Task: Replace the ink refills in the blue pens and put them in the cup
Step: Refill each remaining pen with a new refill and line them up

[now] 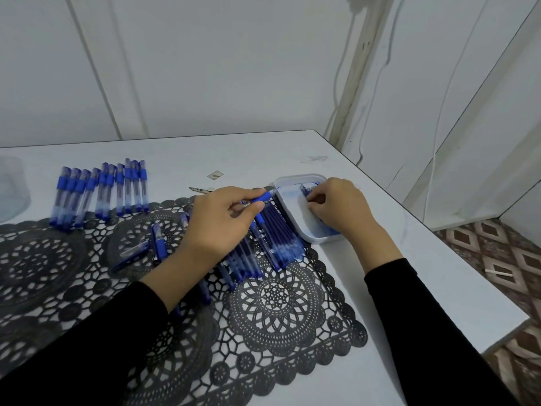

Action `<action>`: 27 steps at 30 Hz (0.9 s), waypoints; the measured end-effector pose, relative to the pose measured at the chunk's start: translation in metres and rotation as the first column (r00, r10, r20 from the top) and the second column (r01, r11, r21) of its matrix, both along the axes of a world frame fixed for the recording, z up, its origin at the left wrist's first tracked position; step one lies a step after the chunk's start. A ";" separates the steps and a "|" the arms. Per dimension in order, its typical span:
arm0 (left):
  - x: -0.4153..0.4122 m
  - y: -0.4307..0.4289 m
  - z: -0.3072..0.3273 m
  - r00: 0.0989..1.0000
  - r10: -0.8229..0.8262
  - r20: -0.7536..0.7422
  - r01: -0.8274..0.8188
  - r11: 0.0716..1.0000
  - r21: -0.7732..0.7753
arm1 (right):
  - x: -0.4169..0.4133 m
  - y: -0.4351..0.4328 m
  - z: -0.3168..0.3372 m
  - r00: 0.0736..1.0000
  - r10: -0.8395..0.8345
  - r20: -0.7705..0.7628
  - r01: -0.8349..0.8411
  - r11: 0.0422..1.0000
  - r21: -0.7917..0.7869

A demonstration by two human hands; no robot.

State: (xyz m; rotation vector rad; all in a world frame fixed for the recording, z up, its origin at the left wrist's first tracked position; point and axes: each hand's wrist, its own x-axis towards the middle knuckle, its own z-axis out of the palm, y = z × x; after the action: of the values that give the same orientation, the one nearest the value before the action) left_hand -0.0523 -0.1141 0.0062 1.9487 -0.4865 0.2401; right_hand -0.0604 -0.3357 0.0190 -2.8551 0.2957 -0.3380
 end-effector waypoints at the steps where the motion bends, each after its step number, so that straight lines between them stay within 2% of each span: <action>1: 0.000 0.000 0.000 1.000 -0.003 0.009 0.003 1.000 0.000 | 0.000 0.001 0.000 1.000 0.005 0.002 -0.005 1.000 -0.001; 10: 0.003 0.001 -0.002 1.000 -0.001 0.016 0.000 1.000 0.016 | -0.002 0.007 0.002 0.999 0.048 -0.003 -0.048 0.998 0.029; 16: 0.004 0.001 -0.002 1.000 0.000 -0.004 0.000 1.000 0.002 | -0.004 0.007 0.002 1.000 0.000 -0.027 0.000 1.000 0.012; 20: 0.005 0.002 -0.004 1.000 -0.001 -0.017 0.001 1.000 -0.005 | -0.002 0.010 0.001 0.999 -0.029 -0.014 0.030 0.997 0.078; 22: 0.005 0.002 -0.004 1.000 -0.004 -0.019 0.004 1.000 -0.003 | -0.001 0.011 0.000 0.998 -0.067 -0.001 0.066 0.984 0.166; 24: 0.005 0.003 -0.003 1.000 -0.009 -0.017 0.009 1.000 -0.002 | -0.001 0.011 0.000 0.993 -0.112 0.027 0.096 0.936 0.339; 26: 0.005 0.004 -0.001 1.000 -0.014 -0.008 0.014 1.000 -0.013 | -0.004 0.013 0.006 0.986 -0.140 0.088 0.065 0.817 0.573; 27: 0.005 0.005 0.000 1.000 -0.016 -0.006 0.016 0.999 -0.028 | -0.006 0.016 0.011 0.982 -0.144 0.125 0.020 0.728 0.685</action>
State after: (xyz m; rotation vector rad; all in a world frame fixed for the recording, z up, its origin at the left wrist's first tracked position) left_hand -0.0474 -0.1092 0.0065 1.9172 -0.4919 0.2292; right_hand -0.0669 -0.3200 0.0300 -2.0680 0.4127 -0.3883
